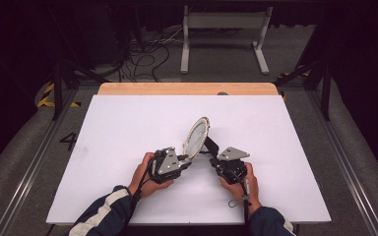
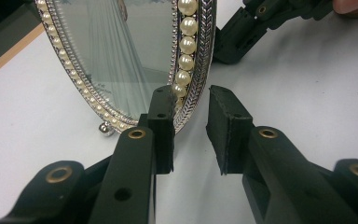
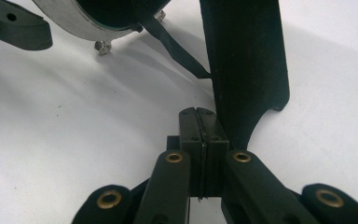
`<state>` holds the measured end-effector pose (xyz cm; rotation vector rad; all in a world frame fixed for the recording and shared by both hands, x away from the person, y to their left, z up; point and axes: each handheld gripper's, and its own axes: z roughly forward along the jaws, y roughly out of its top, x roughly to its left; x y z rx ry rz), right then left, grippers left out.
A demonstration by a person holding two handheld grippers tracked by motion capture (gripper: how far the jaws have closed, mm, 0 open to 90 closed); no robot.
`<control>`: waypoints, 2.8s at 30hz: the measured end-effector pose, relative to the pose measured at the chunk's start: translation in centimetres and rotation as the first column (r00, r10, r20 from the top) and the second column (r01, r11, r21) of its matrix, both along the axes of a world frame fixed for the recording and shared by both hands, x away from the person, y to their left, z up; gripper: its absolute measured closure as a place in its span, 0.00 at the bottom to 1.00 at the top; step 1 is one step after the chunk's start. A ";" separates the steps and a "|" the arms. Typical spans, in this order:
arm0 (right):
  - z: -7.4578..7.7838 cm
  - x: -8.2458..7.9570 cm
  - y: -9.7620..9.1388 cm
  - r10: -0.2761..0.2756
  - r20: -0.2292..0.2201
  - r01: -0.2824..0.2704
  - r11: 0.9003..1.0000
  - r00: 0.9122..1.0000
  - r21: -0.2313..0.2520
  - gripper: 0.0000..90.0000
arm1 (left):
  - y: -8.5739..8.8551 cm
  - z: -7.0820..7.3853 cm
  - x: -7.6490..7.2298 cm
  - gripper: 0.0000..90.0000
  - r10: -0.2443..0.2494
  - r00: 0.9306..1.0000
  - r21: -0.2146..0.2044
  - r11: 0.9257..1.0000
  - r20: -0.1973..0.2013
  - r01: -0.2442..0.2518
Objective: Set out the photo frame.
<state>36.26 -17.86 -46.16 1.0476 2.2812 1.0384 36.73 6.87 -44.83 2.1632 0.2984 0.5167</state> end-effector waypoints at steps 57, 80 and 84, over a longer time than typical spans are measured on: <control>1.9 -0.8 4.4 -0.032 0.103 0.007 0.973 0.994 0.231 0.45 | 12.5 -0.5 -0.7 0.33 0.254 0.955 -0.043 0.964 -0.155 -0.263; 1.9 0.7 4.6 -0.011 0.090 -0.009 0.975 0.996 0.222 0.65 | 11.3 -0.8 -0.7 0.30 0.222 0.963 -0.006 0.974 -0.155 -0.225; 2.0 0.6 4.0 0.004 0.080 -0.022 0.975 0.997 0.222 0.70 | 11.2 -0.8 -0.7 0.30 0.222 0.963 -0.003 0.974 -0.151 -0.225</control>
